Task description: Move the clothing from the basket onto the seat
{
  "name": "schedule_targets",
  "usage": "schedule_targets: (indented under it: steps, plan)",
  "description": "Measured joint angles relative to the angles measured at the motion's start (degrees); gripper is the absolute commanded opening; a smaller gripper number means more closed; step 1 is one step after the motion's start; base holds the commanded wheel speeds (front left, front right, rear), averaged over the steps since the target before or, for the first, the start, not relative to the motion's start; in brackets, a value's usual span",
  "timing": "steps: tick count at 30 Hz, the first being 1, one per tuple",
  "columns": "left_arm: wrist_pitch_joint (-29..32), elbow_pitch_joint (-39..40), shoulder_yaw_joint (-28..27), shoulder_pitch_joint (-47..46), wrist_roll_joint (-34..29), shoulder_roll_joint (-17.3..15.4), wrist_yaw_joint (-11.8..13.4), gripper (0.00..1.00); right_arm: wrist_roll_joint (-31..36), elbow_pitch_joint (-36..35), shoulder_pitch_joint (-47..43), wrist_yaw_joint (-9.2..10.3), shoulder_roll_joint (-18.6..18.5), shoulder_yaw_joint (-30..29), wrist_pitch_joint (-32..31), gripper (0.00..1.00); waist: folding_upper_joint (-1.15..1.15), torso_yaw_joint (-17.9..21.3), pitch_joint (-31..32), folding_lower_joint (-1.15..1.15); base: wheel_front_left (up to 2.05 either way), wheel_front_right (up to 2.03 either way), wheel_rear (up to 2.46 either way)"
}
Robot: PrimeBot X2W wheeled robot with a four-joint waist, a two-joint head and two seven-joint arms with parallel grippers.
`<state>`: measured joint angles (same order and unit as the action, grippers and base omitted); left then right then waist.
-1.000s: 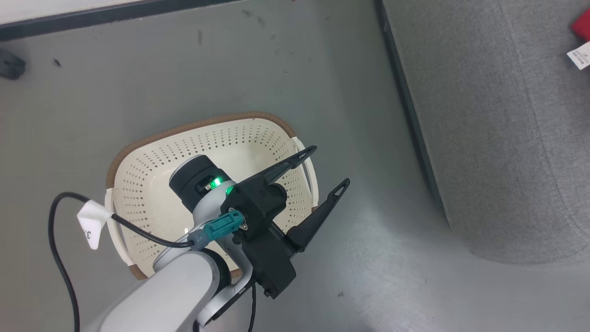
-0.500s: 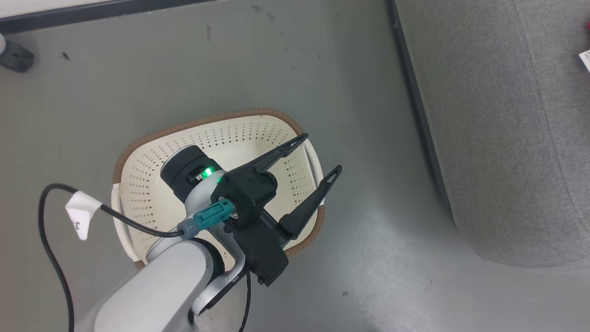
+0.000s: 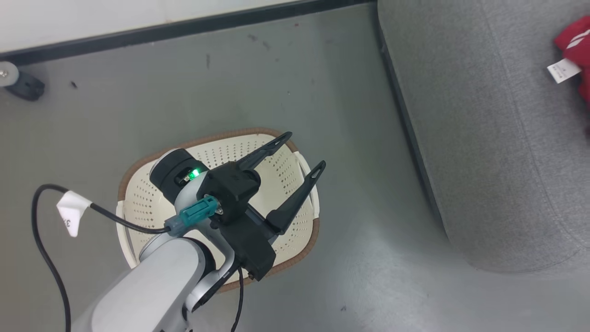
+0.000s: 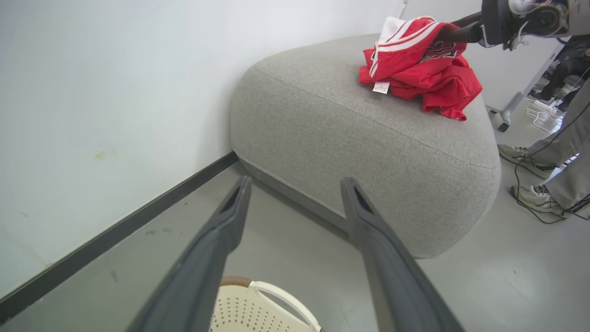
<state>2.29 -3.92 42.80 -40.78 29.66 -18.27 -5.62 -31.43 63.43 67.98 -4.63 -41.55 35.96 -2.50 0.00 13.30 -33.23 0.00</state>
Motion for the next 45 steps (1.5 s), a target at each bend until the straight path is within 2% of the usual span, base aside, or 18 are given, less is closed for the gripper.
schedule_targets:
  steps: [10,18,29,36,45]
  plan:
    - [-3.94,-3.45,-1.32,3.17,2.12,-0.13,0.0,1.0,0.45,1.42,-3.31,-0.78,1.33,0.97,-0.2,1.0,0.0,1.0,6.19,0.0,0.0,0.0,0.0]
    - [-6.45,-5.12,-2.0,6.62,3.02,-0.03,0.09,1.0,0.3,-0.65,-7.04,-1.26,-1.44,0.66,3.56,1.0,-0.02,1.2,11.63,-0.01,0.0,0.0,0.0]
    - [-9.49,-6.09,-3.47,12.79,5.2,-0.96,1.63,1.0,-1.44,-10.58,-13.63,-0.82,0.15,-0.46,10.2,1.0,-0.02,0.08,19.3,-0.01,0.0,0.0,0.0]
    - [-10.51,-4.77,-3.41,15.35,5.58,-0.65,2.18,1.0,-2.81,-19.2,-20.3,1.13,1.69,-0.59,12.76,1.0,-0.02,-1.84,23.66,-0.01,0.0,0.0,0.0]
    - [-10.72,-1.58,-1.93,18.18,5.67,-0.46,2.63,1.0,-5.43,-30.29,-26.73,3.2,1.49,-1.77,13.76,1.0,-0.01,-7.08,26.99,-0.01,0.0,0.0,0.0]
